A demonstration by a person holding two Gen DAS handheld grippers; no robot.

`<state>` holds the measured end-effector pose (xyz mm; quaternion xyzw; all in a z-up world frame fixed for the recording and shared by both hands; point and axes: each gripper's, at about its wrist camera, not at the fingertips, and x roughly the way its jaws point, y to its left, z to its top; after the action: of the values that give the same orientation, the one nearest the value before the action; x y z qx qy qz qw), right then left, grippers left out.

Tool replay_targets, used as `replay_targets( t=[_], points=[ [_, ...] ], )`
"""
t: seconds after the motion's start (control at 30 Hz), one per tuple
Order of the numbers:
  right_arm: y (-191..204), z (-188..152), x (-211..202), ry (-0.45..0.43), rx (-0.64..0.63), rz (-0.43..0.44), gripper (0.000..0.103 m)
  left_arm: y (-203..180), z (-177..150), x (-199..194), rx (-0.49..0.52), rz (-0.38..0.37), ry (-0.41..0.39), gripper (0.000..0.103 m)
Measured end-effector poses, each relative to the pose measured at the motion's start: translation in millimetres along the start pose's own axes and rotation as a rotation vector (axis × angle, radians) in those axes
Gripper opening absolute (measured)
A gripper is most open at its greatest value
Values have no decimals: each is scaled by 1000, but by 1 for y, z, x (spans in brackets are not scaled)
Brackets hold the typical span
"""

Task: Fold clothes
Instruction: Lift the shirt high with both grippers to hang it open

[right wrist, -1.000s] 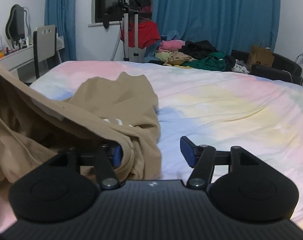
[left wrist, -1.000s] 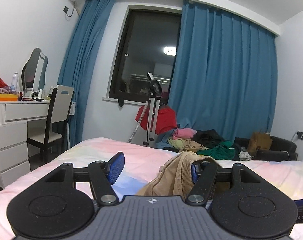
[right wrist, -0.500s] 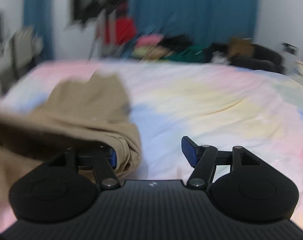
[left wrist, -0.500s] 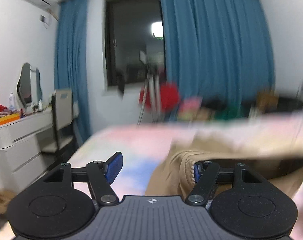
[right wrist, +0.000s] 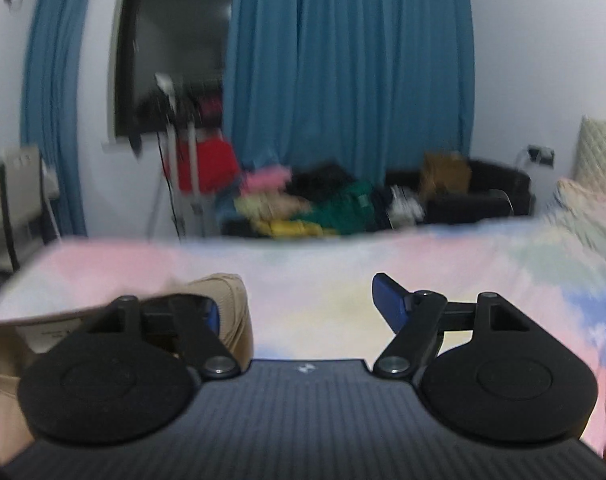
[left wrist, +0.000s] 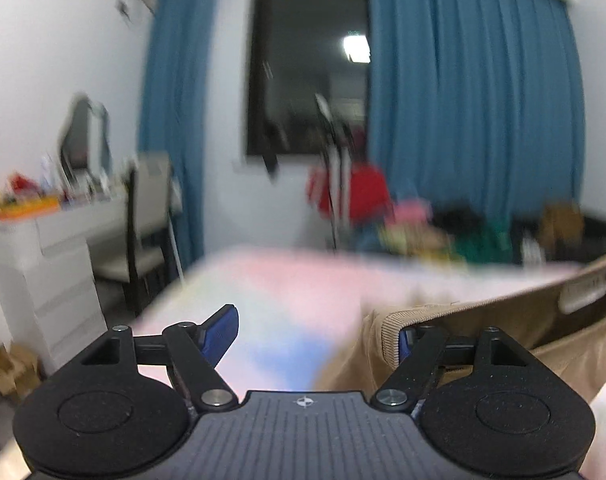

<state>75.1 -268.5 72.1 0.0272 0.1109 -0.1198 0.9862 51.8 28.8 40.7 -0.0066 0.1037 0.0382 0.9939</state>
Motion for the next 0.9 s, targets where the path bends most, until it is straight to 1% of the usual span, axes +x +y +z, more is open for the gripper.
replay_targets(
  t=[0.07, 0.17, 0.27, 0.4, 0.47, 0.57, 0.63, 0.73, 0.77, 0.83, 0.9],
  points=[
    [5, 38, -11, -72, 18, 26, 73, 5, 48, -15, -23, 22, -93, 77],
    [11, 105, -39, -190, 48, 54, 73, 12, 122, -37, -34, 14, -207, 78],
    [10, 169, -72, -266, 75, 94, 73, 12, 193, -67, -6, 25, -316, 78],
    [1, 243, -127, -371, 105, 129, 73, 17, 276, -122, -10, -9, -421, 78],
    [-7, 277, -158, -424, 121, 146, 73, 17, 314, -153, -4, -23, -472, 80],
    [-19, 321, -205, -495, 118, 153, 73, 15, 364, -197, 2, -50, -522, 80],
    [-28, 345, -229, -519, 116, 165, 73, 13, 390, -222, 18, -58, -549, 81],
    [-36, 365, -252, -536, 106, 174, 74, 8, 415, -245, 42, -68, -567, 82],
    [-37, 369, -254, -535, 98, 171, 75, 8, 421, -248, 44, -72, -567, 83],
    [-38, 371, -253, -519, 86, 166, 76, 4, 423, -244, 45, -85, -540, 84],
    [-37, 366, -240, -476, 89, 163, 76, 4, 418, -229, 45, -106, -494, 84]
  ],
)
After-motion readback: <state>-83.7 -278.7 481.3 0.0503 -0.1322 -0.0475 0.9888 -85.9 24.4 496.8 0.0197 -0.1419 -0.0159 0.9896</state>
